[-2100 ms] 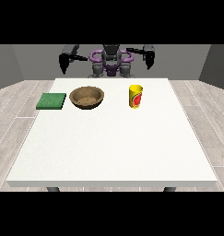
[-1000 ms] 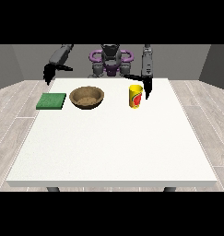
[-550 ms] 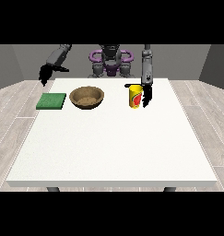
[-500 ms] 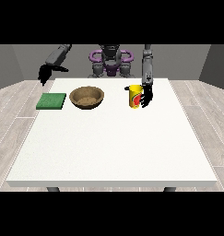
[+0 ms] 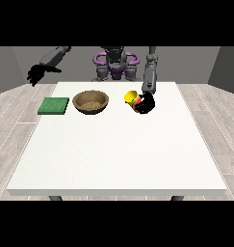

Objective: Pick the cup and pour the ball into the bowl, then pick the bowl and place it on the pad

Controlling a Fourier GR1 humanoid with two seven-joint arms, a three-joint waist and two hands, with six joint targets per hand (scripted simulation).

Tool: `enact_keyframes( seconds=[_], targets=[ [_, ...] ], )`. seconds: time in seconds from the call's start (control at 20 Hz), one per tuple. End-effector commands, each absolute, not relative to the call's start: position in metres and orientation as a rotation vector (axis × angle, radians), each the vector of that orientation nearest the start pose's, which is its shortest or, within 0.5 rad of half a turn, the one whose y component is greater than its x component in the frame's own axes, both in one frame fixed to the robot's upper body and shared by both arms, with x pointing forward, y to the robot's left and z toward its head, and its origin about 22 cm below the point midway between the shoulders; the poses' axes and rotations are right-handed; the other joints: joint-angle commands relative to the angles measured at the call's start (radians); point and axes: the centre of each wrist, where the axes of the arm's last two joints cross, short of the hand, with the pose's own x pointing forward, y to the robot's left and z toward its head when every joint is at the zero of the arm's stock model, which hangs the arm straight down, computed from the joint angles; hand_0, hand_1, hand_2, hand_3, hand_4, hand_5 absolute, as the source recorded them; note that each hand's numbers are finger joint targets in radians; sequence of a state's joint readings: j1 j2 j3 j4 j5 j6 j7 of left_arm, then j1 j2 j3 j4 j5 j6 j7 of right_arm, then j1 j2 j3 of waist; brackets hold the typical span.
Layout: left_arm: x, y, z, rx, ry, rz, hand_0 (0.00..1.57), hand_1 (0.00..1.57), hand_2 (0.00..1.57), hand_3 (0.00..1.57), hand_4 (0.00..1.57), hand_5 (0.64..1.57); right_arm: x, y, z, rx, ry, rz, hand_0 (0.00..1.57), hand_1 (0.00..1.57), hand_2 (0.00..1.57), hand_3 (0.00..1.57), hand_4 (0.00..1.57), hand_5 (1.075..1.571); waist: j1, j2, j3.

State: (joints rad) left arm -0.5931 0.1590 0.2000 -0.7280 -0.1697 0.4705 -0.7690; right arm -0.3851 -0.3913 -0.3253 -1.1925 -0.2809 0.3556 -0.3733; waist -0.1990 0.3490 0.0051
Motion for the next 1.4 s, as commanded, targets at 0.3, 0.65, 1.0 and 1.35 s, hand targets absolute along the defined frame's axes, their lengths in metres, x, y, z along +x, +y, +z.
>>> enact_keyframes(
  seconds=[0.3,0.65,1.0,1.35],
  targets=[
    [0.372,0.213,-0.02,0.783,-1.837,-0.489,1.39,1.39,1.57,1.57,1.02,1.536,0.298,-0.422,0.019,-0.013,-1.753,-0.031,0.0,0.0,0.08,0.0,0.0,1.56,0.113,-0.308,-0.0027],
    [0.376,0.161,-0.001,0.792,-1.828,-0.679,1.4,1.4,1.57,1.57,1.11,1.567,0.269,-0.439,-0.023,-0.077,-1.686,-0.104,0.0,0.0,0.0,0.0,0.0,1.558,0.195,-0.342,-0.0044],
    [0.359,0.096,0.0,0.869,-1.81,-0.882,1.36,1.36,1.57,1.57,1.07,1.568,0.239,-0.455,-0.051,-0.121,-1.656,-0.163,0.0,0.0,0.0,0.0,0.0,1.553,0.264,-0.386,-0.0032],
    [0.361,0.061,0.024,1.052,-1.827,-1.024,0.94,0.94,1.57,1.57,0.91,1.571,0.263,-0.459,-0.031,-0.084,-1.717,-0.147,0.0,0.0,0.0,0.0,0.0,1.547,0.214,-0.328,-0.0032]
  ],
)
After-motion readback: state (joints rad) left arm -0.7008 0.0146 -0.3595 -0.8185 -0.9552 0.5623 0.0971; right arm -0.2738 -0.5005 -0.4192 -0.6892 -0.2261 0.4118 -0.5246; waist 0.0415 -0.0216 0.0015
